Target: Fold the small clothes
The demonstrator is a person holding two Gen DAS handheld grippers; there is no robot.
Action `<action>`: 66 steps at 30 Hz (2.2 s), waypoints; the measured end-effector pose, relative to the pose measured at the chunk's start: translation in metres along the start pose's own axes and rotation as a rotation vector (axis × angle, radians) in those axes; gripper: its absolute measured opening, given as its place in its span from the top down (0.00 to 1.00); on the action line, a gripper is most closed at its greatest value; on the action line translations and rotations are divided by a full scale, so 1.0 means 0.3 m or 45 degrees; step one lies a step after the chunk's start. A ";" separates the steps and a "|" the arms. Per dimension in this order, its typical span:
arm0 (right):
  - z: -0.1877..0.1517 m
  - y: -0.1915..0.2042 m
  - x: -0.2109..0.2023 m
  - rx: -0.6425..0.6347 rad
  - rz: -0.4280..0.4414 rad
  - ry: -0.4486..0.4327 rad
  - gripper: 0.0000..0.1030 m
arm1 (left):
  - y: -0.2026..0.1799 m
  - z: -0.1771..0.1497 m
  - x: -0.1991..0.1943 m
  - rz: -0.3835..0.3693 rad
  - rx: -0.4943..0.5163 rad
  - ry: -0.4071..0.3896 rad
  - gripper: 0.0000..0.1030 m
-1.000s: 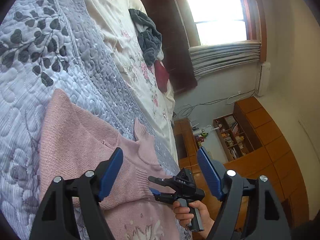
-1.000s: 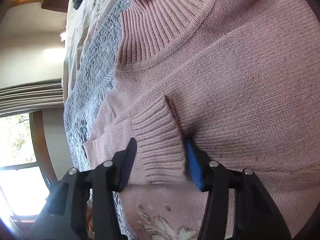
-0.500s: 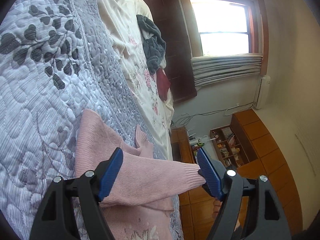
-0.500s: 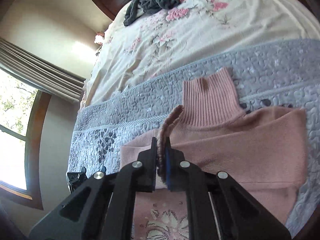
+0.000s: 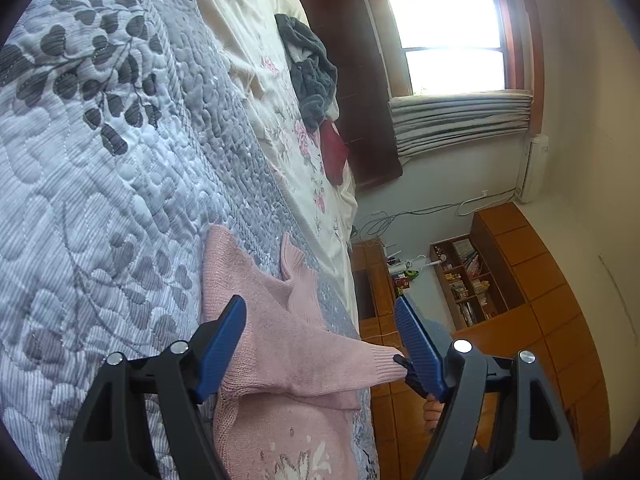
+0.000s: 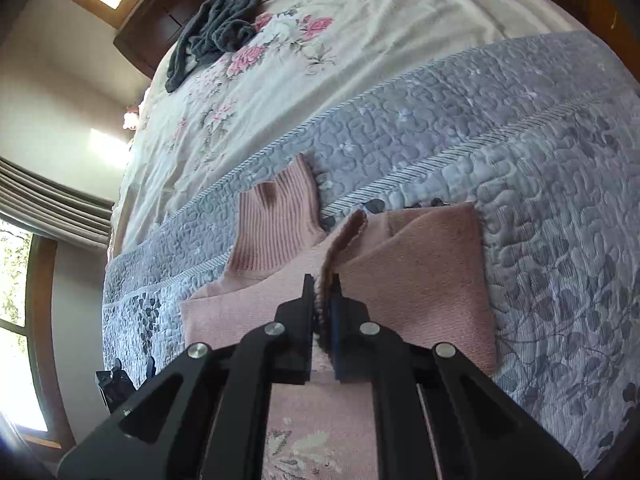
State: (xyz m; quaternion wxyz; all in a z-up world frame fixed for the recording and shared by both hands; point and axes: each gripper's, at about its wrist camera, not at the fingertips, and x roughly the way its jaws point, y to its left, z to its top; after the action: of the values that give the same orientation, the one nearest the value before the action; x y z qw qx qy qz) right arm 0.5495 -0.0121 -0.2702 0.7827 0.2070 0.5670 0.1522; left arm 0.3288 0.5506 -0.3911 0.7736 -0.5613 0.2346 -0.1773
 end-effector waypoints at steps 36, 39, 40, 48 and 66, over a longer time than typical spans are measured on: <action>-0.140 -0.451 0.154 0.126 0.227 0.172 1.00 | -0.014 -0.115 0.445 0.634 0.197 0.615 0.41; -0.127 -0.478 0.137 0.159 0.293 0.158 0.94 | -0.043 -0.121 0.446 0.698 0.216 0.617 0.41; -0.115 -0.468 0.119 0.145 0.315 0.140 0.92 | -0.067 -0.118 0.446 0.693 0.220 0.615 0.41; 0.026 -0.480 0.181 0.182 0.393 0.132 0.91 | -0.074 -0.001 0.476 0.747 0.199 0.498 0.35; 0.390 -0.064 0.538 0.002 0.354 0.193 0.76 | -0.077 0.269 1.176 0.597 0.250 0.626 0.35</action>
State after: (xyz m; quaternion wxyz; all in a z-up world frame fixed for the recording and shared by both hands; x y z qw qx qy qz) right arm 0.7109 0.0298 -0.3809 0.7088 0.2719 0.5905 0.2738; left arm 0.6658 0.4172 -0.4059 0.7640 -0.3556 0.5182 -0.1464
